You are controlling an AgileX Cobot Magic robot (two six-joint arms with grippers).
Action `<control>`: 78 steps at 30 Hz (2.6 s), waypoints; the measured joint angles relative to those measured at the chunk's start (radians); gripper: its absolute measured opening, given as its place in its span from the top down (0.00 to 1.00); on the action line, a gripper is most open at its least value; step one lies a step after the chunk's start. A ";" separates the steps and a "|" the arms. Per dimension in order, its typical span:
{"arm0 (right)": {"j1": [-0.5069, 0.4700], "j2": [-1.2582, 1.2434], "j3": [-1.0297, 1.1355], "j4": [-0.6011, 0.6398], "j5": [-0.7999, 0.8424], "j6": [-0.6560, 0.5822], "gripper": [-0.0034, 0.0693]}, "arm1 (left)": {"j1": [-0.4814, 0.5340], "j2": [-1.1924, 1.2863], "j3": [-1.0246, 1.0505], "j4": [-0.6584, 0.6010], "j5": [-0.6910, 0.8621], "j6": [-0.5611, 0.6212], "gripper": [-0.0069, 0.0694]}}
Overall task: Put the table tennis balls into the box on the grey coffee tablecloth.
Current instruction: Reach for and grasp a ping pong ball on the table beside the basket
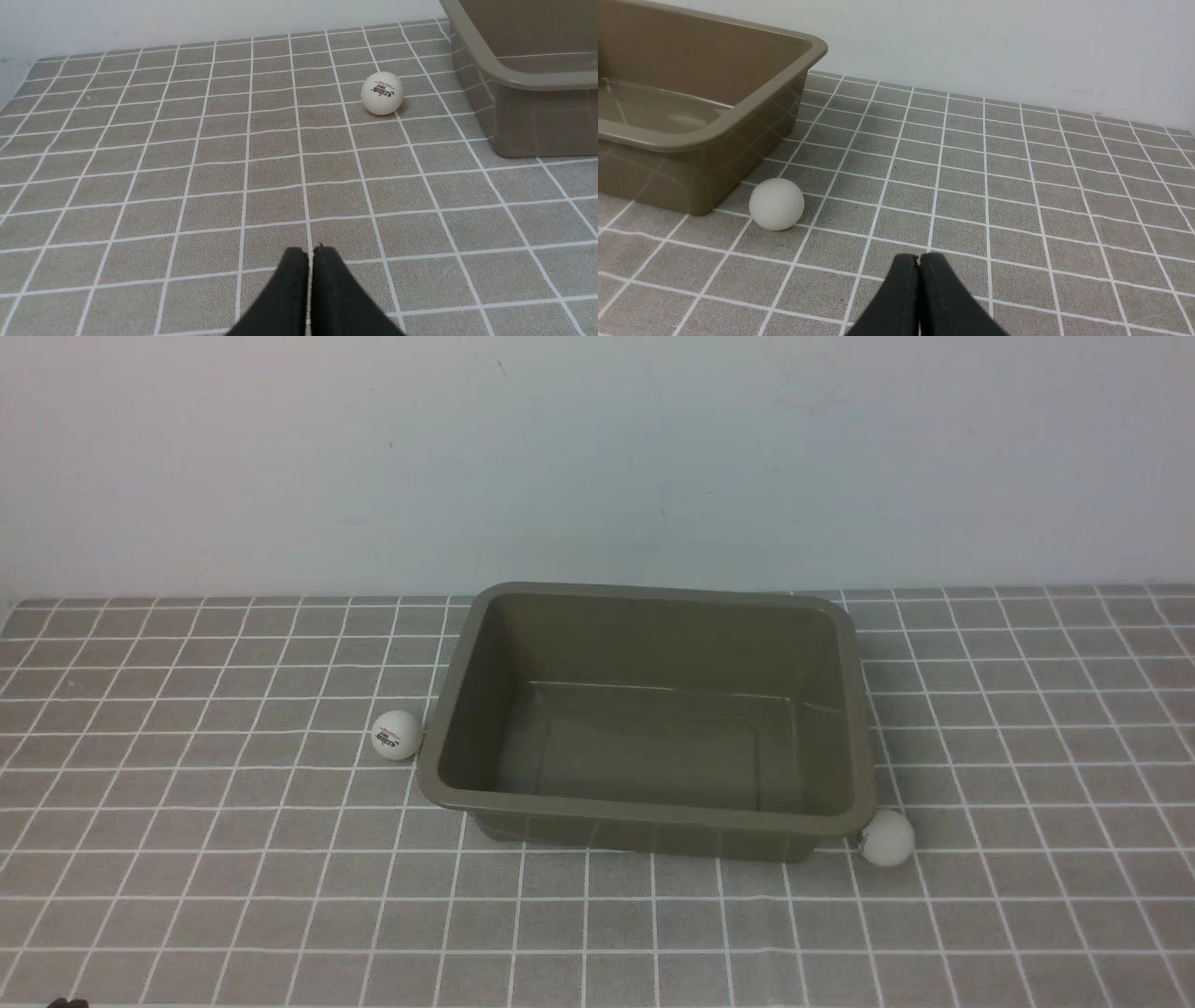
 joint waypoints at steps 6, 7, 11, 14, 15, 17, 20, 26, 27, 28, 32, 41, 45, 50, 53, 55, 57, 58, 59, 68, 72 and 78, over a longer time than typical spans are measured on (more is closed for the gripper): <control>0.000 0.000 0.000 0.000 0.000 0.000 0.97 | 0.000 0.000 0.000 0.000 0.000 0.000 0.92; 0.000 0.000 0.000 0.000 0.000 0.000 0.97 | 0.000 0.000 0.000 0.000 0.000 0.000 0.92; 0.000 0.000 0.000 0.000 0.000 0.000 0.97 | 0.000 0.000 0.000 0.000 0.000 0.000 0.92; 0.000 0.000 0.000 0.000 0.000 0.000 0.97 | 0.000 0.000 0.000 0.000 0.000 0.000 0.92; 0.000 0.000 0.000 0.000 0.000 0.000 0.97 | 0.000 0.000 0.000 0.000 0.000 0.000 0.92; 0.000 0.000 0.000 0.000 0.000 0.000 0.97 | 0.000 0.000 0.000 0.000 0.000 0.000 0.92; 0.000 0.000 0.000 0.000 0.000 0.000 0.97 | 0.000 0.000 0.000 0.000 0.000 0.000 0.92; 0.000 0.000 0.000 0.000 0.000 0.000 0.97 | 0.000 0.000 0.000 0.001 0.000 0.000 0.92; 0.000 0.000 0.000 0.000 0.000 0.000 0.97 | 0.000 0.000 0.000 0.001 0.000 0.000 0.92; 0.000 0.000 0.000 0.000 0.000 0.000 0.97 | 0.000 0.000 0.000 0.002 0.000 0.000 0.92; 0.000 0.000 0.000 0.000 -0.001 0.000 0.97 | 0.000 0.000 0.000 -0.044 -0.050 -0.035 0.92; 0.000 0.000 0.005 0.033 -0.033 0.009 0.97 | 0.000 0.000 0.000 -0.489 -0.346 -0.219 0.92; 0.000 0.000 0.010 0.280 -0.132 0.114 0.97 | 0.000 0.000 -0.003 -0.561 -0.536 -0.222 0.92; 0.000 0.000 0.010 0.683 -0.251 0.204 0.97 | 0.000 0.020 -0.184 -0.464 -0.399 -0.218 0.92; 0.000 0.000 0.010 0.763 -0.280 0.191 0.97 | 0.000 0.139 -0.354 -0.360 -0.159 -0.200 0.92; 0.000 0.000 0.010 0.775 -0.285 0.188 0.97 | 0.000 0.218 -0.423 -0.306 -0.041 -0.186 0.92; 0.000 0.000 0.010 0.805 -0.283 0.187 0.97 | 0.000 0.364 -0.511 -0.249 0.127 -0.165 0.92; 0.000 0.000 0.010 0.807 -0.276 0.185 0.97 | 0.000 0.407 -0.532 -0.238 0.169 -0.161 0.92; 0.000 0.000 0.006 0.809 -0.241 0.171 0.97 | 0.000 0.492 -0.567 -0.219 0.244 -0.151 0.92; 0.000 0.209 -0.306 0.641 0.193 0.051 0.97 | 0.000 0.933 -0.719 -0.196 0.455 -0.099 0.92; 0.000 0.533 -0.578 0.453 0.508 0.015 0.97 | 0.000 1.120 -0.823 -0.196 0.458 -0.086 0.92; 0.000 0.823 -0.769 0.316 0.675 0.019 0.97 | 0.000 1.372 -1.024 -0.196 0.458 -0.014 0.91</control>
